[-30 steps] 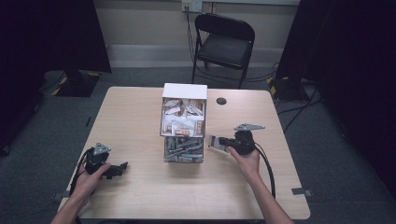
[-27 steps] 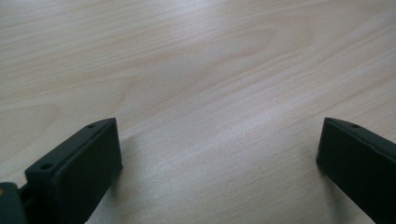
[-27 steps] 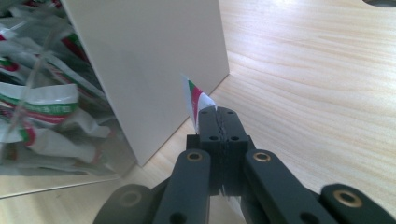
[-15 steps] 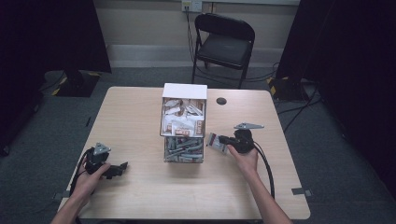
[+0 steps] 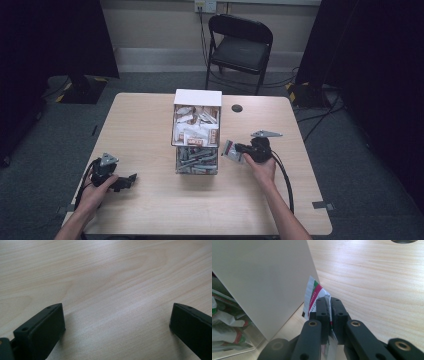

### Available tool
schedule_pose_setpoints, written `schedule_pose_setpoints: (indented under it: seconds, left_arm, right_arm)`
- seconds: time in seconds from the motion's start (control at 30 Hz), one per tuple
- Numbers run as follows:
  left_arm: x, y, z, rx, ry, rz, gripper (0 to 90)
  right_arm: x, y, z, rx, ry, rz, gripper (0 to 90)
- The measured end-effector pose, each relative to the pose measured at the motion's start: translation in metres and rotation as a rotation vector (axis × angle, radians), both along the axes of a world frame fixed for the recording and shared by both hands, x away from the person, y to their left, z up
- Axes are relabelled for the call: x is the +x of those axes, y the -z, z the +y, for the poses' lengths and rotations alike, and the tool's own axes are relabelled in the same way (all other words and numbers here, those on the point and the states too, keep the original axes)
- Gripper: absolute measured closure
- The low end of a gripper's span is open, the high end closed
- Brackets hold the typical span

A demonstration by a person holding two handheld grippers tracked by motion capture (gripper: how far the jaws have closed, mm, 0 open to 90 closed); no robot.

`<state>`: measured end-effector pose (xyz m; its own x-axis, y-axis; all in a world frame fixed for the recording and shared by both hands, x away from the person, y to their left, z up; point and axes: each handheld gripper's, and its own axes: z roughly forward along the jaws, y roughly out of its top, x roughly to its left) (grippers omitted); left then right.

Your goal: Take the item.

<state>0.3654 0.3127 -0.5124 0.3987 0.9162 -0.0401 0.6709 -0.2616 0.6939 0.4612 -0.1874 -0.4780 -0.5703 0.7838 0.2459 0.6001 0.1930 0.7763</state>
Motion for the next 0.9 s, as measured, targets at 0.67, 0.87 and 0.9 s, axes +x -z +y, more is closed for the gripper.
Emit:
schedule_pose_setpoints:
  seconds: [0.67,0.87,0.9]
  left_arm:
    - [0.0,0.0,0.0,0.0,0.0,0.0,0.0]
    - [0.0,0.0,0.0,0.0,0.0,0.0,0.0]
    - [0.0,0.0,0.0,0.0,0.0,0.0,0.0]
  right_arm:
    - [0.011,0.012,-0.003,-0.008,0.051,0.026,85.4]
    - [0.014,0.016,-0.003,-0.015,0.062,0.032,84.2]
    - [0.014,0.016,-0.003,-0.016,0.062,0.032,84.1]
